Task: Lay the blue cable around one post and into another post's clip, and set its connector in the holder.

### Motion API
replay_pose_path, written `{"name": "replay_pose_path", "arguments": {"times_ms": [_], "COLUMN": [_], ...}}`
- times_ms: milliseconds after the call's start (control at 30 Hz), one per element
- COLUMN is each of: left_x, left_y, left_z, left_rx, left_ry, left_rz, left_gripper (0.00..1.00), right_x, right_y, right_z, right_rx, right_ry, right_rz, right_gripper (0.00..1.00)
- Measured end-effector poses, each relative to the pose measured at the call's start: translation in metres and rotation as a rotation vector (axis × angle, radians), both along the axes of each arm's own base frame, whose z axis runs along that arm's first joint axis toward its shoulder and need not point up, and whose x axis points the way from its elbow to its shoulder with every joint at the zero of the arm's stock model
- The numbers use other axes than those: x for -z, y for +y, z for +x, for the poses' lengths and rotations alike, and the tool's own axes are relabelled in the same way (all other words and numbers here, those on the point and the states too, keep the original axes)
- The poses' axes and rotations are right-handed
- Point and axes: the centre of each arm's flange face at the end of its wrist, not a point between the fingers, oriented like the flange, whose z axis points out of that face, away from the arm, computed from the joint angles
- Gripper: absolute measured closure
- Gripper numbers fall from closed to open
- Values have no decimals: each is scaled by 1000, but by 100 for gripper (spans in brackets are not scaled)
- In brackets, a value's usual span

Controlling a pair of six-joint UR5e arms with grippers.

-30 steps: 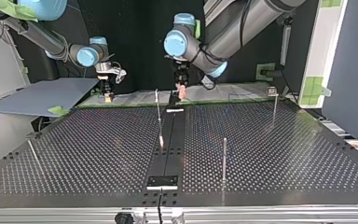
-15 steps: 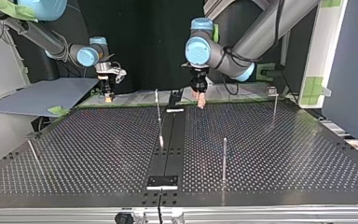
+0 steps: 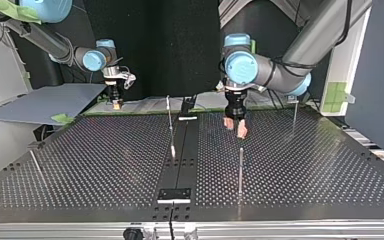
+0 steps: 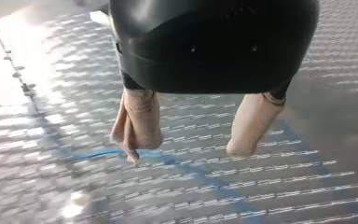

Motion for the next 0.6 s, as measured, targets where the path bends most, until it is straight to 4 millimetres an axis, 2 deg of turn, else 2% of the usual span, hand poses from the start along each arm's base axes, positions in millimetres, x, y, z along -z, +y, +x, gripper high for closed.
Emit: {"name": "replay_pose_path", "arguments": {"times_ms": [233,600], "left_x": [-44,-108], "left_y": [31,30], "left_z": [11,-2], "left_rx": [-44,56], "left_ry": [-98,-234], "left_rz": [-109,-266], "left_gripper": [0,0], "right_x": [1,2], "right_y": [0,0], "right_z": [0,0], "right_rx": [-2,-3], "right_ry": [-1,-1], "right_rz": [-1,0], "right_gripper": [100,100]}}
